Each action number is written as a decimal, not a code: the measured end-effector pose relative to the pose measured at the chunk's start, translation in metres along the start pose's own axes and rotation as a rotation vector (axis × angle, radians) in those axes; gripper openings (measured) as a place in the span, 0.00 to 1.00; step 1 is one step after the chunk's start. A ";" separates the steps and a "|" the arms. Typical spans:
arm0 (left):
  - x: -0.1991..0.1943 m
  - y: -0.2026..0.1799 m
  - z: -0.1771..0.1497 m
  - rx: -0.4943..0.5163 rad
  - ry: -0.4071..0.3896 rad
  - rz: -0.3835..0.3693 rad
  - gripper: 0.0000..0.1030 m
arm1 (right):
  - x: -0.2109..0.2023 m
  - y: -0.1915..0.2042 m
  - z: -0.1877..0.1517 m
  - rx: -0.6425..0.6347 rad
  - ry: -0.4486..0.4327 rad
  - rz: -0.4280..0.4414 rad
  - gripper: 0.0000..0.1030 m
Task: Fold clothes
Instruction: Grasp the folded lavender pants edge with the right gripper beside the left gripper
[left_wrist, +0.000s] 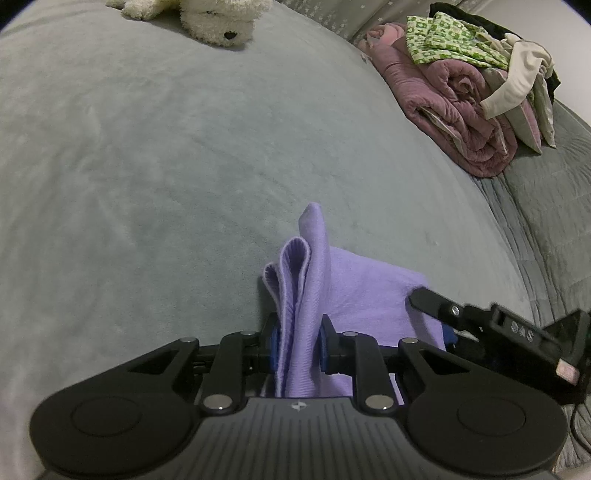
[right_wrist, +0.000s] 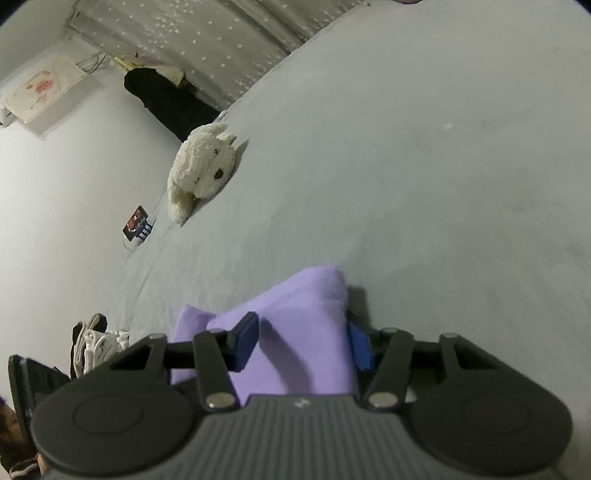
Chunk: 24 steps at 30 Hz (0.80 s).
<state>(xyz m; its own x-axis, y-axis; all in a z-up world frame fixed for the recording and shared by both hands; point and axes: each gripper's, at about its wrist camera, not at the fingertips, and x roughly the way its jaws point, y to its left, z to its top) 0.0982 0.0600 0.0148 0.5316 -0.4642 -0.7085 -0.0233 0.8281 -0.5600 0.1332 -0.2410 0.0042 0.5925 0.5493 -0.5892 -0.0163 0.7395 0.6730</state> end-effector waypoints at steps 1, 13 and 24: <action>0.000 0.001 0.000 -0.002 0.001 -0.002 0.19 | 0.002 0.000 0.003 -0.005 -0.005 -0.005 0.36; 0.000 0.003 -0.002 0.010 0.001 -0.008 0.19 | 0.013 -0.009 0.013 -0.029 -0.076 -0.030 0.08; 0.001 0.004 -0.001 -0.009 0.008 -0.020 0.19 | -0.003 0.007 0.017 -0.075 -0.166 -0.067 0.14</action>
<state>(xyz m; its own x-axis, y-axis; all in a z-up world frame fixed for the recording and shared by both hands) 0.0980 0.0626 0.0118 0.5250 -0.4832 -0.7007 -0.0206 0.8158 -0.5780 0.1450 -0.2437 0.0179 0.7190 0.4304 -0.5456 -0.0287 0.8029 0.5955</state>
